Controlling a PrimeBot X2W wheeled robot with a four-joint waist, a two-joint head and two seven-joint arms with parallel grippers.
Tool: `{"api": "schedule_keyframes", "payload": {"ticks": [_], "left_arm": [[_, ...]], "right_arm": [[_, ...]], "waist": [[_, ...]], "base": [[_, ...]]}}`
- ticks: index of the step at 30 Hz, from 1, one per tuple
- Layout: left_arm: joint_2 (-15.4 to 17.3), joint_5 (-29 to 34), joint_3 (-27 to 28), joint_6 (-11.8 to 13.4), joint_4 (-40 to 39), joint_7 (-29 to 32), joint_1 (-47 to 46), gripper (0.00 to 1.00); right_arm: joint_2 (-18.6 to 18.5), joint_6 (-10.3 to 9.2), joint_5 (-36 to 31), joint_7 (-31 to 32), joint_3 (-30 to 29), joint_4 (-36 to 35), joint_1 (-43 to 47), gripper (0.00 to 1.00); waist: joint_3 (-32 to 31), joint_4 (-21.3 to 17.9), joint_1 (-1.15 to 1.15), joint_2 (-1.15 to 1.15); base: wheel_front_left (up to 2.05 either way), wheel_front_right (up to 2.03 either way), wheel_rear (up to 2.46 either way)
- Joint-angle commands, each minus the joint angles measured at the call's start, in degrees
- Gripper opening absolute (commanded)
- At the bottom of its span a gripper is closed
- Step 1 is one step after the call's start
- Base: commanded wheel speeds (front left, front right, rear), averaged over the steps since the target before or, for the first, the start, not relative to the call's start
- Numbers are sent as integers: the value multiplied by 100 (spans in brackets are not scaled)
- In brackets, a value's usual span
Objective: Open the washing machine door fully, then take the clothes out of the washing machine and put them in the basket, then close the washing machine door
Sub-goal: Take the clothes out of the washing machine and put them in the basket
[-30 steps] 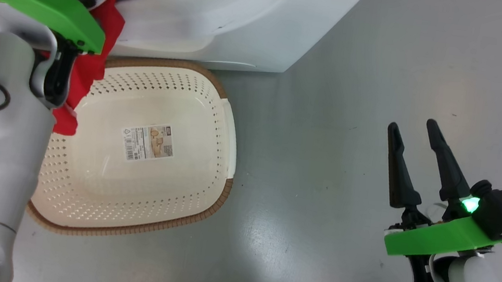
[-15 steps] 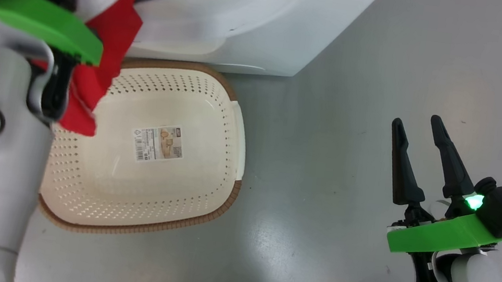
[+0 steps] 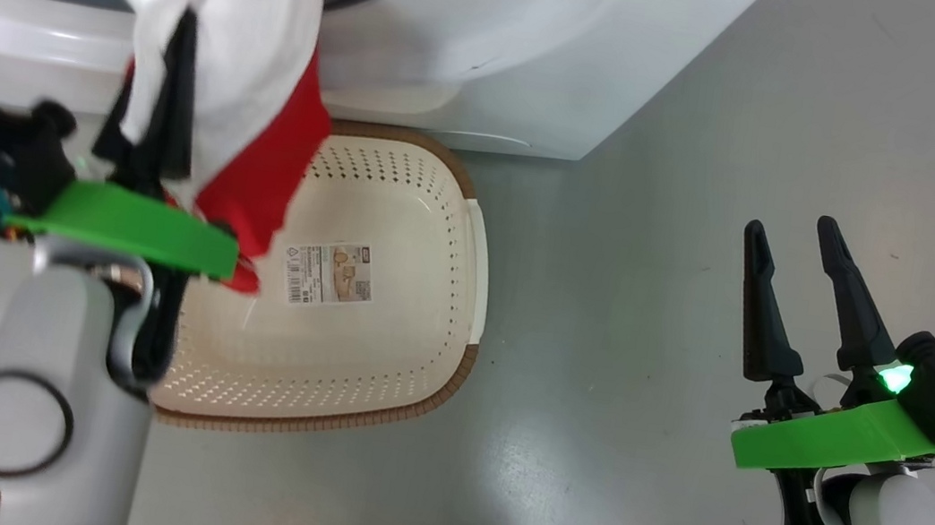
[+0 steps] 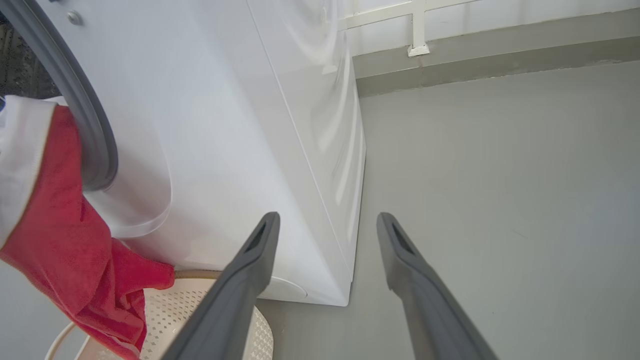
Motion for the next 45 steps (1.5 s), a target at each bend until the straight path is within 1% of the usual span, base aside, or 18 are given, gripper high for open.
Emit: {"api": "schedule_keyframes", "payload": {"ticks": [1,7,14,23,35,37,38,42,44,45], "left_arm": [[142,70,148,-32,-179,-28,205,0],[51,120,84,-32,-171,-28,740,0],[36,35,-175,-32,195,-28,991,0],[34,106,-532,-32,984,-28,875,0],[34,-7,-735,-32,1970,-28,487,0],[34,-5,-708,-32,2191,-28,366,7],[34,-5,-708,-32,2191,-28,366,7],[34,12,-661,-32,2398,-28,224,15],[34,16,-639,-32,2464,-28,188,26],[34,22,-620,-32,2492,-28,176,34]], "right_arm": [[29,39,-30,-37,126,-126,167,100],[12,39,-41,-37,146,-112,206,100],[-5,39,-36,-37,209,-105,219,100],[-4,39,-32,-37,237,-138,151,100],[13,39,-16,-37,197,-189,-32,100],[17,39,-14,-37,200,-196,-74,100],[17,39,-14,-37,200,-196,-74,100],[21,39,-10,-37,203,-202,-118,100],[23,39,-9,-37,203,-195,-129,100],[23,39,-9,-37,202,-191,-133,100]], "waist": [[-24,26,0,0],[-84,92,0,0],[-100,87,0,0],[88,-2,0,0],[442,-103,0,0],[514,-121,0,0],[514,-121,0,0],[589,-143,0,0],[599,-157,0,0],[601,-162,0,0]], "base": [[0,0,0],[0,0,0],[0,0,0],[0,0,0],[0,0,0],[0,0,0],[0,0,0],[0,0,0],[0,0,0],[0,0,0]]}}
